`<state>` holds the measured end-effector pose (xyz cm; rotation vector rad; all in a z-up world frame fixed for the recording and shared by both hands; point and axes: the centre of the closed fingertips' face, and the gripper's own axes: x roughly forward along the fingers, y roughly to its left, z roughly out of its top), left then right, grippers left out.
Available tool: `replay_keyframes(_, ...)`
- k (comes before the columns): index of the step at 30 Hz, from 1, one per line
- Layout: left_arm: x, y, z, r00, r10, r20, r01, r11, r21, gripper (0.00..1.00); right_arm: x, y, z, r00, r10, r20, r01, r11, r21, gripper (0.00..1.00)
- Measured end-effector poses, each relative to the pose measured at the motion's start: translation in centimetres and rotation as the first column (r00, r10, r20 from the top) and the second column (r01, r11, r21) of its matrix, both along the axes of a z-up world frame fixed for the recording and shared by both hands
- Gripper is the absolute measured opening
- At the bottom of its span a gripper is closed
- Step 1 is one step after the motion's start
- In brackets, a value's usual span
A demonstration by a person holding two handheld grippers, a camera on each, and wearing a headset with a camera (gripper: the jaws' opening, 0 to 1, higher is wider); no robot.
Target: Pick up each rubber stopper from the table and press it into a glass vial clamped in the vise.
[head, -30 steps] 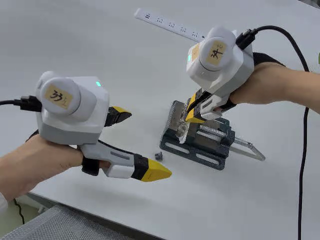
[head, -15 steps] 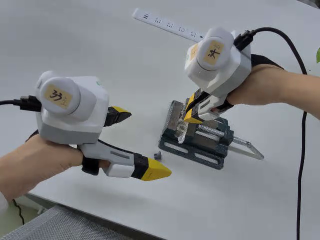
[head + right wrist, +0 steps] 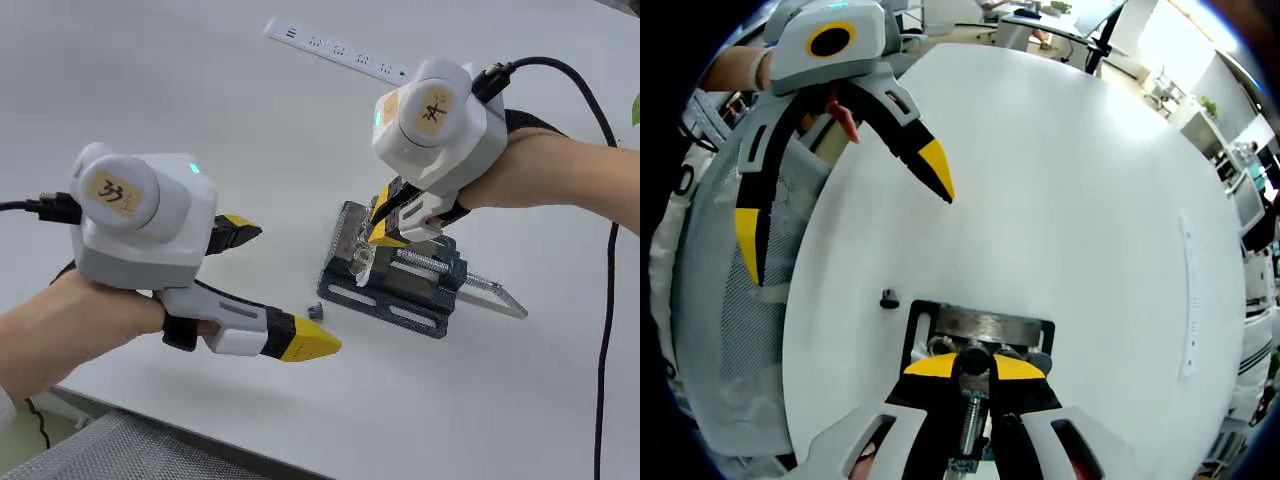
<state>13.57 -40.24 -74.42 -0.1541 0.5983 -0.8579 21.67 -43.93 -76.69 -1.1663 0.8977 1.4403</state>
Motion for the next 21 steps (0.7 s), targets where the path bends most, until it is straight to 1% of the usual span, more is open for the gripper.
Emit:
replay_keyframes(4,0.02,0.03,-0.03,1.0,0.002,-0.001,-0.001,1.0,0.0,0.96,-0.01,0.03,0.01,1.0,0.009,-0.001,-0.009,1.0,0.001,0.08)
replay_keyframes(11,-0.08,0.03,-0.14,1.0,0.001,-0.005,-0.001,1.0,0.0,0.96,-0.1,0.04,0.1,1.0,0.001,-0.012,-0.001,1.0,0.003,0.09)
replay_keyframes(16,-0.13,0.02,-0.15,1.0,0.002,-0.005,-0.002,1.0,-0.001,0.96,-0.18,0.09,0.14,1.0,0.002,-0.008,-0.002,1.0,0.003,0.11)
replay_keyframes(21,-0.11,-0.02,-0.08,1.0,0.002,-0.003,-0.002,1.0,-0.001,0.96,-0.27,0.14,0.35,1.0,-0.001,-0.015,0.001,1.0,0.01,0.14)
